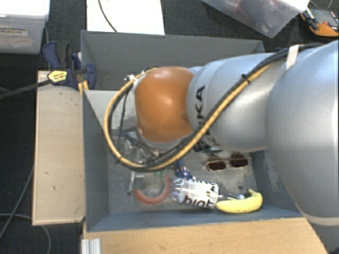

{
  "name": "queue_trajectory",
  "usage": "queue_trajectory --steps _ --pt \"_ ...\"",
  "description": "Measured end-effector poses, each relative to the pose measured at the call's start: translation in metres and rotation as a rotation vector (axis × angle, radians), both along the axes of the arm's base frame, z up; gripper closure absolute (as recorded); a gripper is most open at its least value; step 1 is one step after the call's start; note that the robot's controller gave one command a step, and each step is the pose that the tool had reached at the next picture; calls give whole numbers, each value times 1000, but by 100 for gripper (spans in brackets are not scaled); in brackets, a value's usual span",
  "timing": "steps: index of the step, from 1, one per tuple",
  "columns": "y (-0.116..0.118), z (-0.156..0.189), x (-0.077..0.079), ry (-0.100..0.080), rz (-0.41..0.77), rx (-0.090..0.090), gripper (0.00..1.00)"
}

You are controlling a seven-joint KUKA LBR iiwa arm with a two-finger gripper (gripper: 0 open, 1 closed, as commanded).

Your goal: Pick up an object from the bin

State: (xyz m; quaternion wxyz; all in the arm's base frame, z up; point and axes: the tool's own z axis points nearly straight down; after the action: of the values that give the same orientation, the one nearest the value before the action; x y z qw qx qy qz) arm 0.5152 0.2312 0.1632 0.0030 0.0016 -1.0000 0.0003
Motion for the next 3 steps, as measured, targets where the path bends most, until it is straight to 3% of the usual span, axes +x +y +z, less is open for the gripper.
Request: queue_trajectory --steps 1,2,3 --pt "-1 4 2 -8 -6 2 0" --pt "-66 -96 46 -1 66 -2 0" --pt "-57 -93 44 -11 40 6 0"
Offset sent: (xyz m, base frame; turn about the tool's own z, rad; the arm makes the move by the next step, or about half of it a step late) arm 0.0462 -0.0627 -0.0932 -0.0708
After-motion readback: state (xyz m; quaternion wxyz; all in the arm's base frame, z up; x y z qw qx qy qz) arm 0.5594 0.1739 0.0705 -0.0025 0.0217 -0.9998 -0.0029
